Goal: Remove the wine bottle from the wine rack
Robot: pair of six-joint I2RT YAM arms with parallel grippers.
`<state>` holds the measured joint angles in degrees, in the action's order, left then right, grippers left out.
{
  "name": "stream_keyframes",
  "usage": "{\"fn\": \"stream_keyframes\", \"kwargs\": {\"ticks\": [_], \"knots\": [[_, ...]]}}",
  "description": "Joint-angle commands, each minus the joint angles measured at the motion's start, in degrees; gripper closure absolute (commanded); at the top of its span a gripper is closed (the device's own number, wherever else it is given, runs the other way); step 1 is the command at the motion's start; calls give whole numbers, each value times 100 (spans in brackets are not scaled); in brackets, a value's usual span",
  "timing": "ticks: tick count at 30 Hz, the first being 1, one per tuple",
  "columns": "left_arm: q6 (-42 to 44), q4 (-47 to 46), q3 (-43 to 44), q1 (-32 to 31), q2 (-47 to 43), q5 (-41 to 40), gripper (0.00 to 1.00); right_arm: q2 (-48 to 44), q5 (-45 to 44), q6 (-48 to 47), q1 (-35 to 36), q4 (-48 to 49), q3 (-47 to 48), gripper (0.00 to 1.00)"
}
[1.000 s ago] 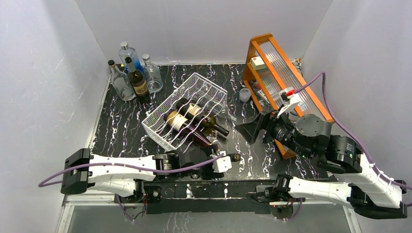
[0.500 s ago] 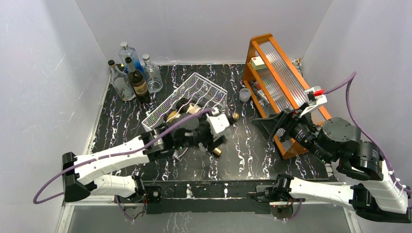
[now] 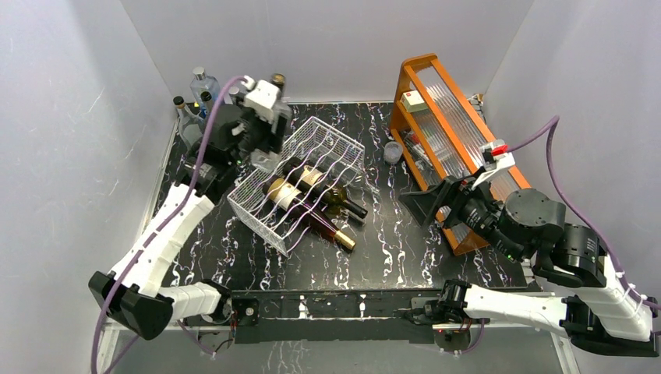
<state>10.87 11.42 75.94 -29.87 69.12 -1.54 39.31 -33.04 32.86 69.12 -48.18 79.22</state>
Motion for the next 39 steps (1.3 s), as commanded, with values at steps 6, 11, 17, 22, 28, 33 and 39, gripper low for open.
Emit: {"fn": "stream_keyframes", "kwargs": {"ticks": [6, 11, 17, 22, 28, 33, 39], "knots": [[-887, -1940, -829, 1903, -779, -1871, 100, 217, 61, 6, 5, 353, -170, 2], [-1295, -2519, -1377, 2814, -611, -1983, 100, 458, 325, 1, 5, 503, -284, 2], [-1135, -3754, -2075, 3222, -227, -2072, 100, 753, 539, -19, 5, 509, -311, 2], [-972, -5050, -2682, 3520, 280, -1736, 100, 932, 657, -78, 5, 593, -340, 2], [-803, -6325, -3308, 3609, 644, -1252, 100, 1249, 849, -198, 5, 689, -295, 2], [-1431, -6710, -3590, 4022, 860, -646, 100, 1516, 997, -221, 5, 811, -316, 2], [-1724, -7040, -3447, 4498, 1471, 578, 100, 1733, 1123, -185, 5, 983, -389, 2]]}}
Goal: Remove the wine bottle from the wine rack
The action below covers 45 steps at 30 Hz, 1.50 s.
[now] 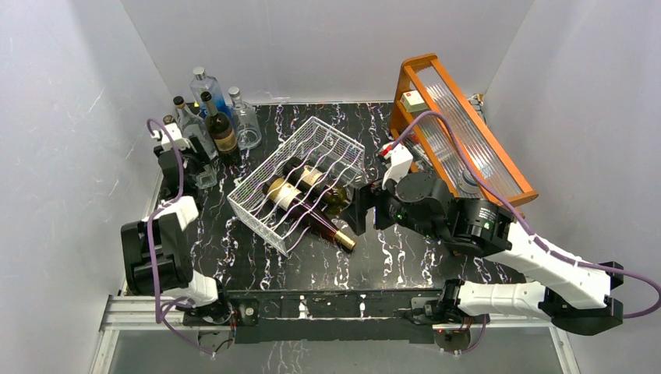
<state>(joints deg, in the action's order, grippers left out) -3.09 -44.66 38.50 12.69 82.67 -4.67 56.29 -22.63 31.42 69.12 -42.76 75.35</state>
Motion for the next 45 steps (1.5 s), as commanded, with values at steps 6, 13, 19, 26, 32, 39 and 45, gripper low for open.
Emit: {"fn": "stream_keyframes", "kwargs": {"ticks": [6, 13, 19, 26, 32, 39, 45], "knots": [[-269, -1517, 488, 332, 621, 1488, 100, 164, 139, -35, 5, 559, -87, 2], [-20, -1465, 445, 315, 657, 1558, 86, 292, 317, 14, 5, 640, -148, 2], [41, -995, 505, 236, 563, 1219, 36, 234, 382, 113, 0, 680, -275, 2], [-166, -168, 637, 142, -18, 1046, 2, 224, 354, 227, 3, 691, -444, 2], [-395, 787, 959, -59, -692, 894, 2, 394, 242, 418, 4, 423, -877, 2], [-234, 2169, 1602, -634, -1358, 72, 2, 701, 41, 571, -4, 246, -1374, 2], [-121, 2517, 1941, -1338, -1572, 717, 2, 1080, -184, 564, -119, 395, -1643, 2]]}}
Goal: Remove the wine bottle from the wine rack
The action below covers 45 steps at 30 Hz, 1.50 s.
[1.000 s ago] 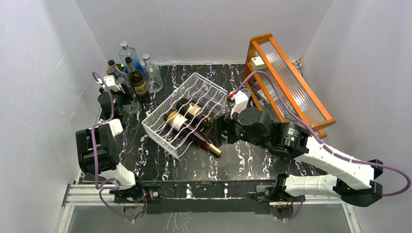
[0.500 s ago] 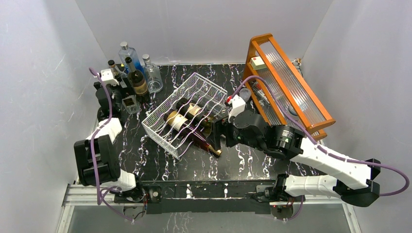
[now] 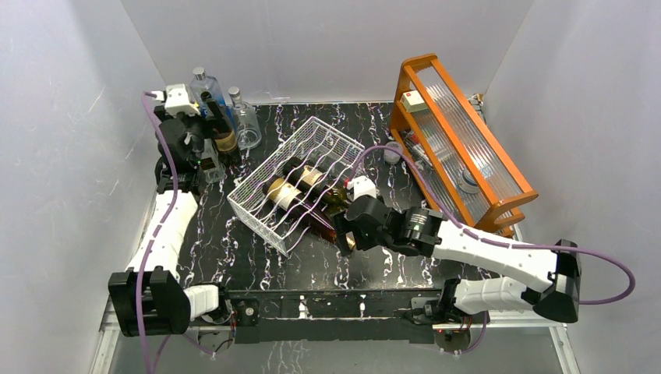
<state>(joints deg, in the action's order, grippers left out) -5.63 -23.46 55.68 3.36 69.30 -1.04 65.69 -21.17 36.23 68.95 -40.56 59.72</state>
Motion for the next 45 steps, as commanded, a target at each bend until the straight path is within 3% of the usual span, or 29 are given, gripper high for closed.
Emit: {"fn": "stream_keyframes", "kwargs": {"ticks": [1, 12, 20, 25, 35, 38, 45], "knots": [[191, 336, 201, -562, -261, 530, 2, 174, -353, 70, -183, 266, -151, 2], [981, -329, -356, -2359, -496, 1473, 2, 686, 1071, -749, -2070, 1527, -587, 2], [1307, -493, -582, -2567, -571, 1209, 2, 1584, 1991, -1559, -2936, 2304, -550, 2], [1482, -497, -615, -2568, -585, 1091, 2, 1975, 2374, -2191, -3014, 3013, -626, 4], [1614, -510, -656, -2571, -573, 1091, 2, 2883, 3006, -2551, -3076, 3676, -412, 30], [1686, -514, -659, -2570, -543, 1073, 2, 2974, 3392, -2757, -3074, 4051, -571, 37], [1688, -526, -661, -2567, -531, 1125, 2, 2766, 3231, -2805, -3076, 4444, -1075, 53]]}}
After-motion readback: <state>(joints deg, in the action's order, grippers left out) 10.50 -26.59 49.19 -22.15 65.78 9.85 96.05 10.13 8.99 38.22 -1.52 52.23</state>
